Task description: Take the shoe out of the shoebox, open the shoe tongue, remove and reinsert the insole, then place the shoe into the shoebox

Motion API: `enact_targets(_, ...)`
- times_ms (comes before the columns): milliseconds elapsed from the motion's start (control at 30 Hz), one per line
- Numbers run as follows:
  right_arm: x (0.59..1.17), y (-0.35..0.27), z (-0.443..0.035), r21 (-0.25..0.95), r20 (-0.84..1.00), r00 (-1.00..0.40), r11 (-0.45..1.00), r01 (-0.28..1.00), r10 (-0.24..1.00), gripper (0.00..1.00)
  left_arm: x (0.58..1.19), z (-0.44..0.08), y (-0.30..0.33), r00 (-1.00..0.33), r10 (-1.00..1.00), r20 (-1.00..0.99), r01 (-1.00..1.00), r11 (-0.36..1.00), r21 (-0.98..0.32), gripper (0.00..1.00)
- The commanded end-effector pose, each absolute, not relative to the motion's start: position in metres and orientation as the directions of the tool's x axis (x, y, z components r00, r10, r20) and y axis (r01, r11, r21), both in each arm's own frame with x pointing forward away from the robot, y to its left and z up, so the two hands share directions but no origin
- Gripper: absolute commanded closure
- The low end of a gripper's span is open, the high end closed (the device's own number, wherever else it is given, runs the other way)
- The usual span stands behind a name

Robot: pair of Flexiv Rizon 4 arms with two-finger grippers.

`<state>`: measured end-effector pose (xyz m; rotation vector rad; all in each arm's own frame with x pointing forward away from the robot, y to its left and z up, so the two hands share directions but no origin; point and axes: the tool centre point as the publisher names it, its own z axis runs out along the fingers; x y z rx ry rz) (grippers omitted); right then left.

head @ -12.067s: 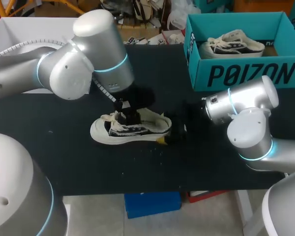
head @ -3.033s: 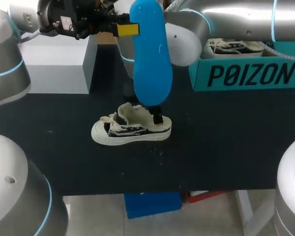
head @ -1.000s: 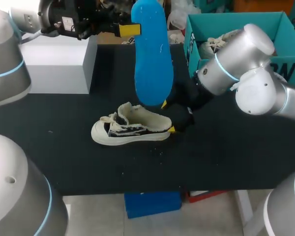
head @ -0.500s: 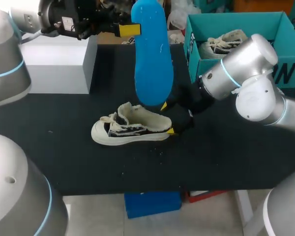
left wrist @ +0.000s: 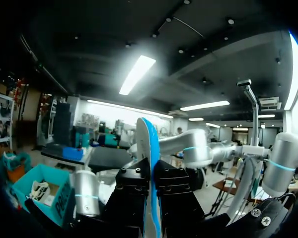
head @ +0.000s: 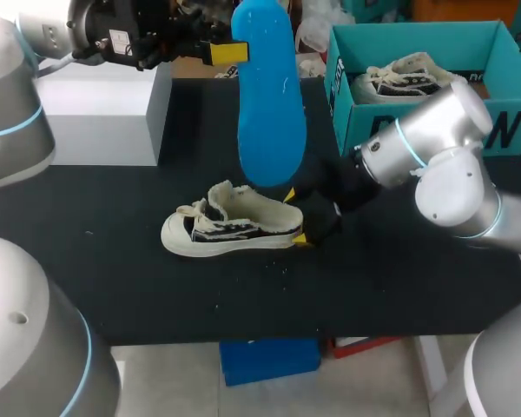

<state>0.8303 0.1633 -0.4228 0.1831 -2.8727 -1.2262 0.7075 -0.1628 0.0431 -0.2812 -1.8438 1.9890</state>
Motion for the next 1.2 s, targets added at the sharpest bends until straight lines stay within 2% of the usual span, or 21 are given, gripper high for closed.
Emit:
enact_targets(33, 0.830, 0.165, -0.430, 0.735, -0.031, -0.994, 0.671, -0.092, -0.103, 0.00, 0.708, 0.042, -0.165, -0.896, 0.426, 0.127, -0.159, -0.040, -0.986, 1.00)
enact_targets(400, 0.829, 0.162, -0.439, 0.768, -0.015, -0.997, 0.637, -0.062, -0.080, 0.00, 0.708, 0.042, -0.165, -0.896, 0.426, 0.127, -0.159, -0.040, -0.986, 1.00)
enact_targets(600, 0.833, 0.155, -0.420, 0.644, -0.029, -0.996, 0.761, -0.079, -0.079, 0.00, 0.708, 0.042, -0.165, -0.896, 0.426, 0.127, -0.159, -0.040, -0.986, 1.00)
enact_targets(833, 0.839, 0.153, -0.388, 0.345, -0.038, -0.995, 0.933, -0.101, -0.094, 0.00, 0.708, 0.042, -0.165, -0.896, 0.426, 0.127, -0.159, -0.040, -0.986, 1.00)
enact_targets(900, 0.841, 0.154, -0.382, 0.171, -0.019, -0.995, 0.980, -0.096, -0.095, 0.00, 0.708, 0.042, -0.165, -0.896, 0.426, 0.127, -0.159, -0.040, -0.986, 1.00)
enact_targets(967, 0.842, 0.158, -0.377, 0.109, -0.014, -0.995, 0.989, -0.099, -0.098, 0.00, 0.708, 0.042, -0.165, -0.896, 0.426, 0.127, -0.159, -0.040, -0.986, 1.00)
enact_targets(1033, 0.844, 0.165, -0.375, -0.069, 0.011, -0.995, 0.993, -0.101, -0.100, 0.00, 0.708, 0.042, -0.165, -0.896, 0.426, 0.127, -0.159, -0.040, -0.986, 1.00)
enact_targets(1200, 0.846, 0.186, -0.374, -0.301, 0.026, -0.992, 0.946, -0.123, -0.121, 0.00, 0.708, 0.042, -0.165, -0.896, 0.426, 0.127, -0.159, -0.040, -0.986, 1.00)
